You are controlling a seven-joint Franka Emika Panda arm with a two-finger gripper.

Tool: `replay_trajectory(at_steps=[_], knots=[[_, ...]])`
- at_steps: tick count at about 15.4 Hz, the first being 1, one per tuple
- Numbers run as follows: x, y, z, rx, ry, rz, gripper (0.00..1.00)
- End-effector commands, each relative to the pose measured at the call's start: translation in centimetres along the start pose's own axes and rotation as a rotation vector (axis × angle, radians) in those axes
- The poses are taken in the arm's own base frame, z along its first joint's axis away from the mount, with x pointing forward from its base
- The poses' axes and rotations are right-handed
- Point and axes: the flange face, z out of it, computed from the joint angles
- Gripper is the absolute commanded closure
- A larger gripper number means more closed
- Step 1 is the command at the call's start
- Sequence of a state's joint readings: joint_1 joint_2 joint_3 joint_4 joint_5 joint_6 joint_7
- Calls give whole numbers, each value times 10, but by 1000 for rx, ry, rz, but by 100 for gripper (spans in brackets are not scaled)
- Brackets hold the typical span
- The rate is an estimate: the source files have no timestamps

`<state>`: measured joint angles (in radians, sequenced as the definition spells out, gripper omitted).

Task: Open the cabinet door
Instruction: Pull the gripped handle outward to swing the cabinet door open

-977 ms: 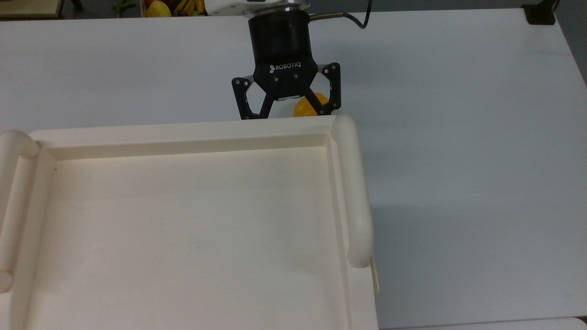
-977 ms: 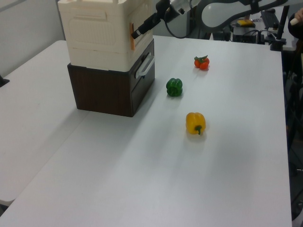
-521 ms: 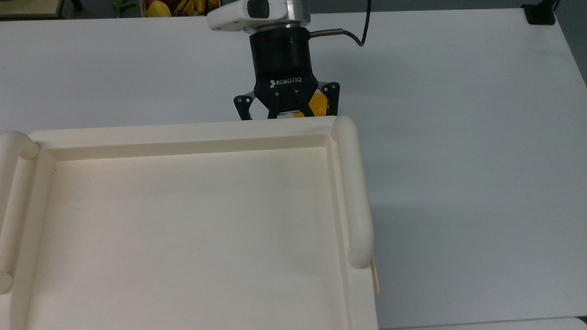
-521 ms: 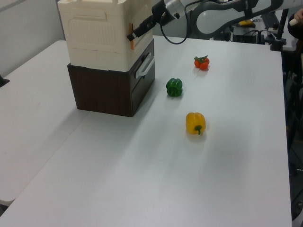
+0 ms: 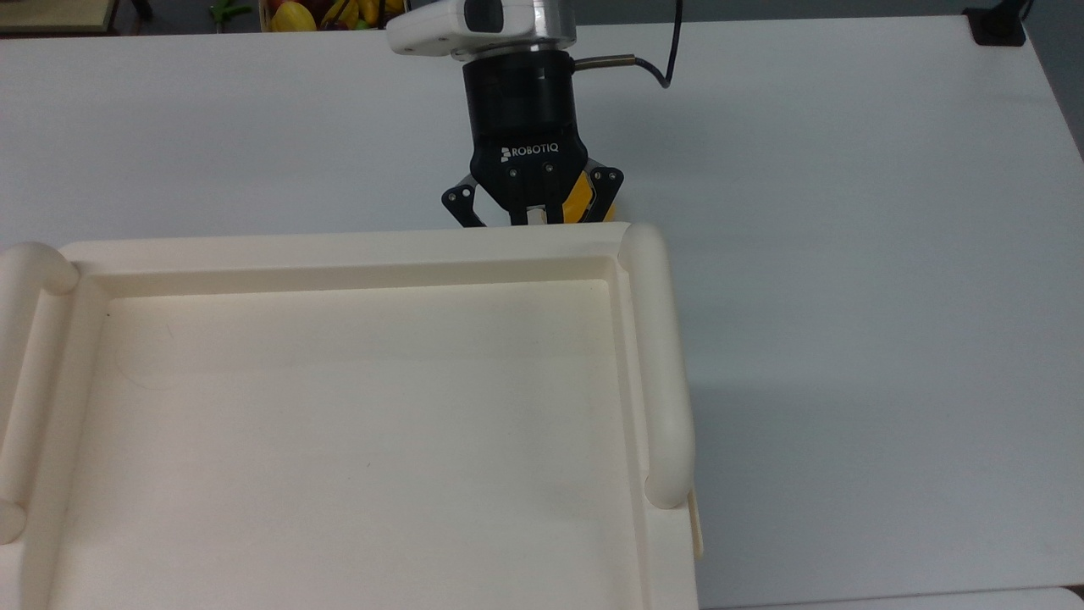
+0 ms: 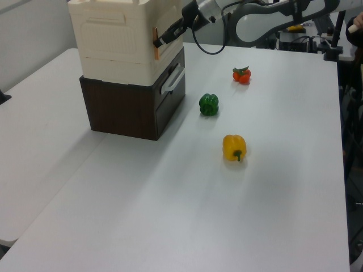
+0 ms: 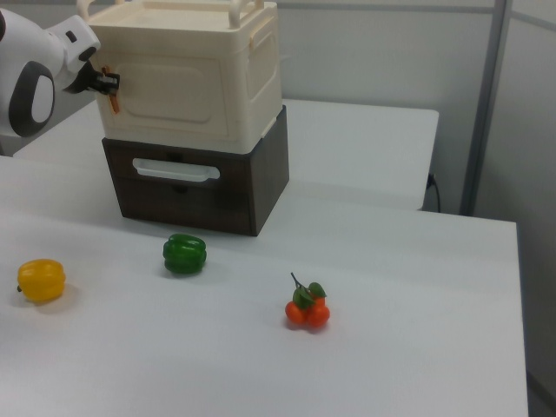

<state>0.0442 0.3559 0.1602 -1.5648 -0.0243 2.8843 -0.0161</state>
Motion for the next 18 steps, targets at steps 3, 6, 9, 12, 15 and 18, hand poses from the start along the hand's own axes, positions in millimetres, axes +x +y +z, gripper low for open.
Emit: replay_trajectory(at_steps=[3,6,9,12,15,18], knots=[[-3,11,-18,-21,-39,-9,91],[-1,23,-35,-38,-145,5,91],[-5,28,-49,-46,-268,15,91],[-13,41,-63,-62,-405,31,89],[-23,58,-83,-82,-555,52,87],[-33,70,-106,-94,-679,77,83]])
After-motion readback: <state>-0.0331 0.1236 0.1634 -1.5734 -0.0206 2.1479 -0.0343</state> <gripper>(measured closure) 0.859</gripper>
